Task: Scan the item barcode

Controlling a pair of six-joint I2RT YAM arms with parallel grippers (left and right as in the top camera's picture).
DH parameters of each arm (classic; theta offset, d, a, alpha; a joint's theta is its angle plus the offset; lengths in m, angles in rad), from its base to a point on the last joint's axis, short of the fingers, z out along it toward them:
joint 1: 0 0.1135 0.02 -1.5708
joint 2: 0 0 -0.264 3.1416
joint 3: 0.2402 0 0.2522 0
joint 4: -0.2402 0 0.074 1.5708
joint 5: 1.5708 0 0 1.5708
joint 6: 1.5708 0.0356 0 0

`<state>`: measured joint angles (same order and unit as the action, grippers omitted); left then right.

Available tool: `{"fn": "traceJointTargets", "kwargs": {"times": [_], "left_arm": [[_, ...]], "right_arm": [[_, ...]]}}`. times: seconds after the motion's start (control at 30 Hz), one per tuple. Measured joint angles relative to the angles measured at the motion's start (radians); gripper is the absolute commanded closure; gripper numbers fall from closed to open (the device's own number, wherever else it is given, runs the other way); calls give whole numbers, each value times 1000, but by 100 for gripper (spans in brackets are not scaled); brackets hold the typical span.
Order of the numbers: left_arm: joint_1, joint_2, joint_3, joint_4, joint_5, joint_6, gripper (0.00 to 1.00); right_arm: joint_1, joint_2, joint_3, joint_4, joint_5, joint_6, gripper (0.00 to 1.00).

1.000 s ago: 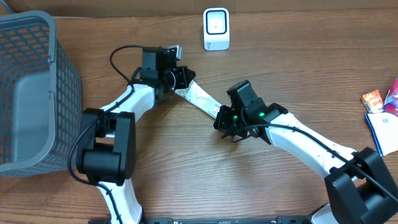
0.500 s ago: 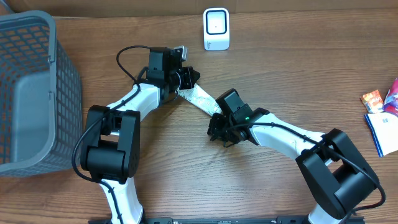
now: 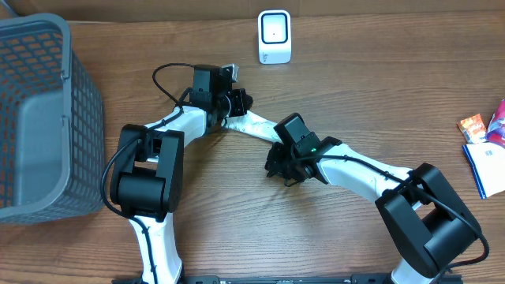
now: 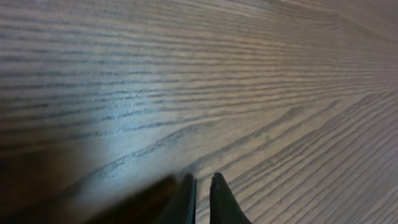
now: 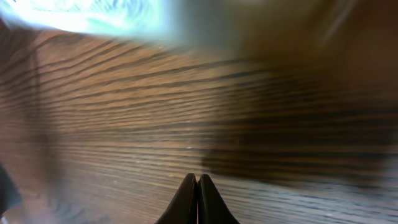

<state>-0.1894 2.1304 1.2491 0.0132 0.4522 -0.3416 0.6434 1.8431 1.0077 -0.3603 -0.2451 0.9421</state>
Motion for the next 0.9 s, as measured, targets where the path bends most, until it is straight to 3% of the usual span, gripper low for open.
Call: {"fn": "traceJointTargets", "kwargs": {"times": [0.3, 0.6, 0.9], "left_arm": [[24, -10, 16, -147, 26, 4, 96], [63, -58, 16, -368, 57, 34, 96], [-29, -85, 14, -483, 104, 61, 96]], "right_arm": [[-67, 0, 0, -51, 77, 0, 96], [-179, 0, 0, 14, 101, -21, 96], [-185, 0, 0, 144, 104, -26, 95]]}}
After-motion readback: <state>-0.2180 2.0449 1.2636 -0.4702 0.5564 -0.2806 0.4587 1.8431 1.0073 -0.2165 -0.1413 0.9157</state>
